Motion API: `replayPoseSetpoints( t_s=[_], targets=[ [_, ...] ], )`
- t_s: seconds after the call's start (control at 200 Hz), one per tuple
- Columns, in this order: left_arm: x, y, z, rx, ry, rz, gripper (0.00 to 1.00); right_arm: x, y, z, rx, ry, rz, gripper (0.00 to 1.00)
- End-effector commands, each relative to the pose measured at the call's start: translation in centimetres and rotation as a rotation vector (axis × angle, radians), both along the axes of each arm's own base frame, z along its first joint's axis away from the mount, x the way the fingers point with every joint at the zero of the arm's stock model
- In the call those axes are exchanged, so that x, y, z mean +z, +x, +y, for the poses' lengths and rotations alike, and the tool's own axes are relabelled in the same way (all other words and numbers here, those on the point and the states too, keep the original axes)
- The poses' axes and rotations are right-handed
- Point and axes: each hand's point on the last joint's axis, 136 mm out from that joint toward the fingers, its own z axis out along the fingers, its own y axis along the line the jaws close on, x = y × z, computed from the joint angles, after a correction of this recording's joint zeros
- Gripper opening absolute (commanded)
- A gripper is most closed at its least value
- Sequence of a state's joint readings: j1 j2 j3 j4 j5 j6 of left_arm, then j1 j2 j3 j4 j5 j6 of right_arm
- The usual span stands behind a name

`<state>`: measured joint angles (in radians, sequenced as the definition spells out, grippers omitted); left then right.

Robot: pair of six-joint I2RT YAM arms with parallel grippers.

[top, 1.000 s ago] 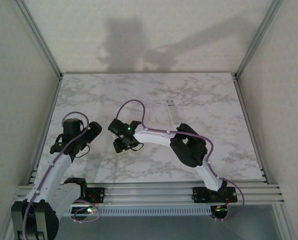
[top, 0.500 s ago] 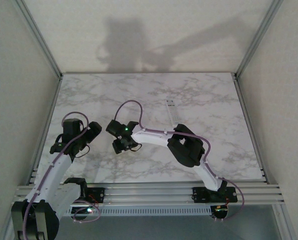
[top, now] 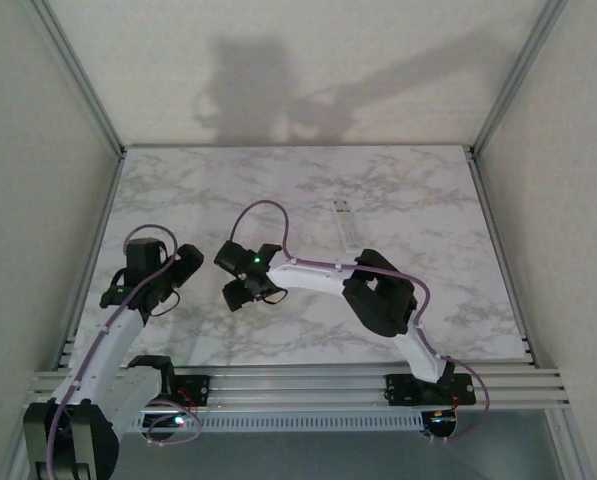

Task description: Load the batteries into the remote control

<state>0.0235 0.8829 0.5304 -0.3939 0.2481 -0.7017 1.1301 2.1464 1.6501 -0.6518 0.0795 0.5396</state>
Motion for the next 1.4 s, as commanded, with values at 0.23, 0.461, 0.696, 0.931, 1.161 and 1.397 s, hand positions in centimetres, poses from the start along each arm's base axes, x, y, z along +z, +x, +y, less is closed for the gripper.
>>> replayPoseSetpoints(
  t_s=[0.23, 0.461, 0.696, 0.931, 1.161, 1.397],
  targets=[
    [0.3, 0.1, 0.1, -0.016, 0.001, -0.023, 0.94, 2.7, 0.6, -1.1, -0.1, 0.119, -0.026, 0.71],
    [0.4, 0.2, 0.0, -0.019, 0.0, -0.028, 0.94, 1.2, 1.6, -0.9, -0.099, 0.074, -0.033, 0.59],
    [0.4, 0.2, 0.1, -0.018, 0.001, -0.03, 0.94, -1.7, 1.3, -0.4, -0.066, 0.014, 0.002, 0.59],
    [0.3, 0.2, 0.1, -0.019, 0.0, -0.028, 0.94, -5.6, -0.3, -2.1, -0.074, -0.093, 0.041, 0.55],
    [0.1, 0.2, 0.0, -0.023, -0.003, -0.027, 0.94, -1.9, 0.0, -1.4, -0.07, -0.014, 0.014, 0.64],
    [-0.3, 0.4, -0.8, -0.062, -0.031, -0.01, 0.94, 1.5, -0.1, -1.4, -0.101, 0.097, 0.019, 0.67]
  ],
)
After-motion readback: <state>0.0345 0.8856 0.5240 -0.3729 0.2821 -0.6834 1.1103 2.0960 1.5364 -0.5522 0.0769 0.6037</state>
